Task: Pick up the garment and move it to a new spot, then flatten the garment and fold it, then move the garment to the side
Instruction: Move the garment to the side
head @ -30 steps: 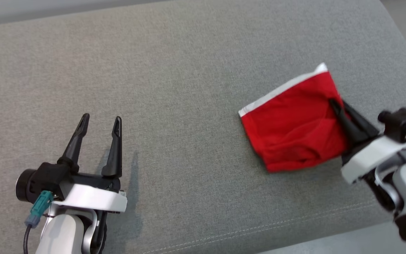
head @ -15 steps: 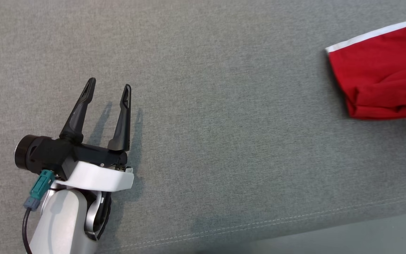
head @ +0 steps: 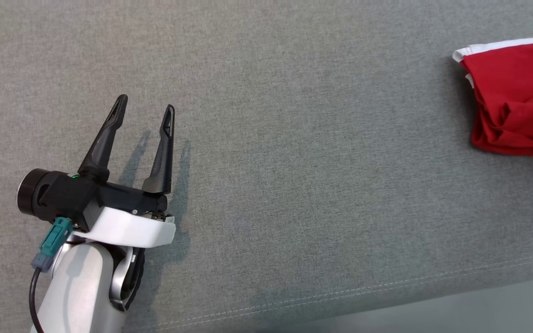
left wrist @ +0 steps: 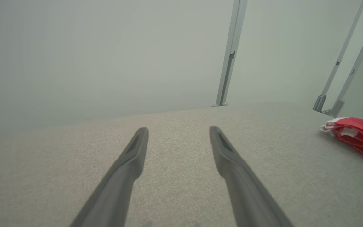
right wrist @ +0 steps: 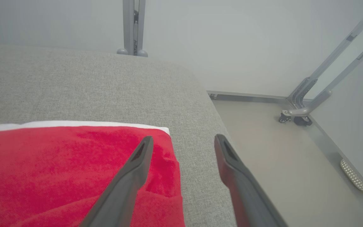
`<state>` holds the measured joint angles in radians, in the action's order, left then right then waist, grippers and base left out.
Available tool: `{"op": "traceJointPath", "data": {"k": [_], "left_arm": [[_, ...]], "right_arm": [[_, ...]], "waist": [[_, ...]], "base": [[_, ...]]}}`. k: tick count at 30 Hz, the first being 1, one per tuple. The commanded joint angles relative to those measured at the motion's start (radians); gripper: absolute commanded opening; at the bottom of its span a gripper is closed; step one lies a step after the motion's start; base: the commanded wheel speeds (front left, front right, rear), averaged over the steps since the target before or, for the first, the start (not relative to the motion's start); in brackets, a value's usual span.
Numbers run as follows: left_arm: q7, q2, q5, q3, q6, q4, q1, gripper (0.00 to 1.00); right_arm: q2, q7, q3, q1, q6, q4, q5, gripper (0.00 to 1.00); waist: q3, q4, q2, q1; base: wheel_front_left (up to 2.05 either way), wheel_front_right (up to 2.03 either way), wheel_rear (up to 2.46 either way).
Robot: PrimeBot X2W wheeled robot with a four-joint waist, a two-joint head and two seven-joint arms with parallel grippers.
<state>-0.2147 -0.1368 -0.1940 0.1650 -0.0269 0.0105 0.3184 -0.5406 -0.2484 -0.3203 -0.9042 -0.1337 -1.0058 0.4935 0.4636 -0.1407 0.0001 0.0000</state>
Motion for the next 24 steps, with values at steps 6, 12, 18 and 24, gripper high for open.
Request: {"op": "traceJointPath", "data": {"k": [6,12,18,24], "left_arm": [[-0.006,-0.031,-0.011,-0.056,0.013,-0.01,-0.02,1.0],[-0.005,-0.036,-0.028,-0.079,0.033,-0.001,-0.059,1.0],[-0.005,-0.04,-0.043,-0.096,0.047,0.008,-0.089,1.0],[-0.01,-0.045,-0.058,-0.104,0.049,0.025,-0.125,1.0]], "right_arm": [[0.065,-0.013,0.13,0.162,0.003,0.304,-0.026,1.0],[0.215,-0.013,0.257,0.377,0.003,0.617,-0.124,1.0],[0.338,-0.011,0.301,0.553,0.003,0.836,-0.231,1.0],[0.406,0.033,0.332,0.688,0.003,0.971,-0.286,1.0]], "waist": [[-0.083,-0.01,-0.0001,0.0],[-0.146,0.03,-0.0001,0.0],[-0.188,0.093,-0.0001,0.0],[-0.235,0.143,-0.0001,0.0]], "base": [[0.0,0.0,0.0],[0.0,0.0,0.0],[0.0,0.0,0.0],[0.0,0.0,0.0]]}}
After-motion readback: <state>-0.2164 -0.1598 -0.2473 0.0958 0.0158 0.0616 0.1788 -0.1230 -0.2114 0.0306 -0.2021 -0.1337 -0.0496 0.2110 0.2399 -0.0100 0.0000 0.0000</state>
